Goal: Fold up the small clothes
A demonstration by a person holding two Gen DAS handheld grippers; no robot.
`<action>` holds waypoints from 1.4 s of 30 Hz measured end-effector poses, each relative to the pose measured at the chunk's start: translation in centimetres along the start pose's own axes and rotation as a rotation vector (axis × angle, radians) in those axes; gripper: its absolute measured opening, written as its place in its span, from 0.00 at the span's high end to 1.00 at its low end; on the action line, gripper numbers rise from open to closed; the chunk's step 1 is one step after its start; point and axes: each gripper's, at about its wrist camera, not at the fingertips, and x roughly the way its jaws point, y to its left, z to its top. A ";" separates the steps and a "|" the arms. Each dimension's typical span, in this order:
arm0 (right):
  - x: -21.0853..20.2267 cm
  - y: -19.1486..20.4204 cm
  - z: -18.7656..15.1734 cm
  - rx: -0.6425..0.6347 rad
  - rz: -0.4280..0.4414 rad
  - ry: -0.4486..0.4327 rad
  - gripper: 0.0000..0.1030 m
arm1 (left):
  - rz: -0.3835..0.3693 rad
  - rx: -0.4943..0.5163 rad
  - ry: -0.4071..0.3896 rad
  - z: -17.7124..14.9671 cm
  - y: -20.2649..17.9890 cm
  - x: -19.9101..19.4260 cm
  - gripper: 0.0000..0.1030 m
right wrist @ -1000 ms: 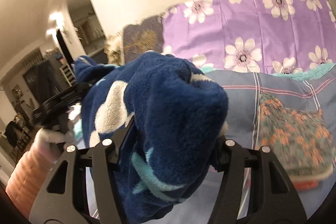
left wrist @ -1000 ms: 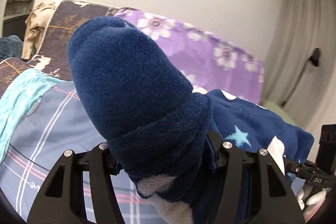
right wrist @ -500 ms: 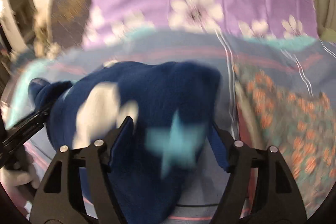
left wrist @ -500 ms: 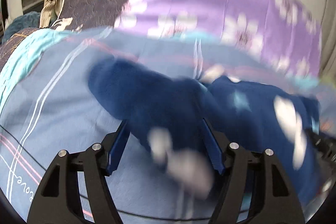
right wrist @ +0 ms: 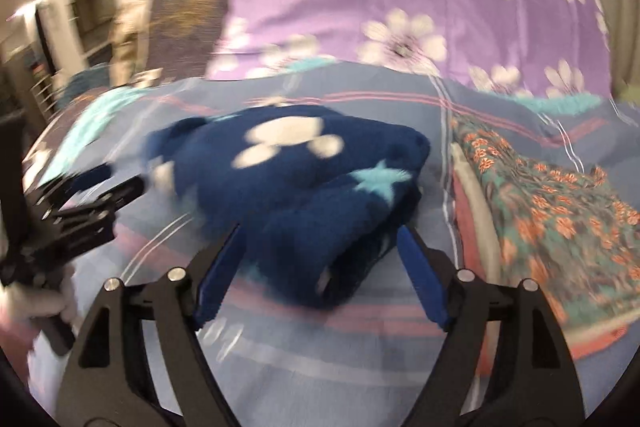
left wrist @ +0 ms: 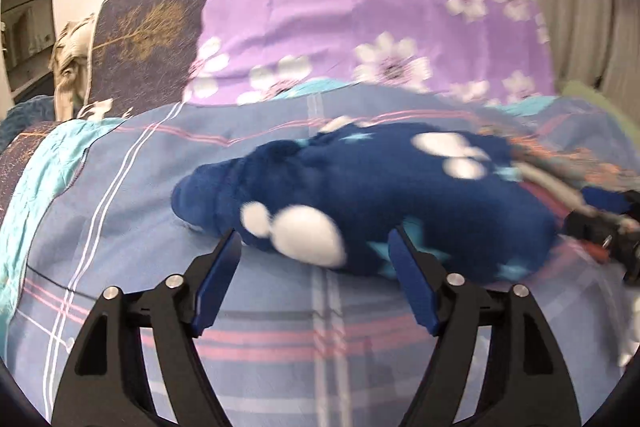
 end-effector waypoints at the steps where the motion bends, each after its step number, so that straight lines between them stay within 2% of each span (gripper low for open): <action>1: -1.3 0.3 -0.7 -0.014 0.016 -0.010 0.19 | -0.018 0.006 -0.027 -0.5 -0.5 -2.3 0.24; 6: -10.2 0.8 -4.5 -0.017 0.029 -0.119 0.05 | -0.033 0.042 -0.121 -2.2 -2.6 -10.5 0.09; 9: -16.0 1.0 -6.8 0.009 -0.020 -0.228 0.02 | -0.057 0.048 -0.200 -3.3 -3.9 -15.5 0.01; 12: -20.5 1.3 -8.6 0.032 -0.164 -0.315 0.02 | -0.111 0.027 -0.257 -4.2 -4.8 -19.5 0.01; 14: -22.8 1.5 -9.5 0.059 -0.252 -0.344 0.02 | -0.121 0.007 -0.277 -4.8 -5.6 -21.8 0.01; 20: -28.9 2.8 -11.6 0.027 -0.259 -0.387 0.02 | -0.081 0.032 -0.318 -6.4 -8.6 -27.4 0.01; 24: -31.6 3.5 -12.9 0.047 -0.227 -0.401 0.02 | -0.088 0.049 -0.340 -7.5 -10.2 -30.3 0.01; 28: -33.9 4.2 -14.5 0.059 -0.232 -0.414 0.02 | -0.014 0.063 -0.353 -8.8 -12.0 -33.2 0.01; 32: -35.2 5.0 -16.1 0.061 -0.247 -0.416 0.02 | -0.002 0.056 -0.364 -10.3 -13.2 -35.3 0.01; 38: -35.3 5.5 -19.1 0.096 -0.225 -0.348 0.02 | -0.001 0.038 -0.326 -13.0 -14.4 -36.4 0.01; 42: -34.7 5.5 -20.7 0.109 -0.251 -0.307 0.02 | 0.013 0.024 -0.290 -14.2 -14.7 -36.2 0.01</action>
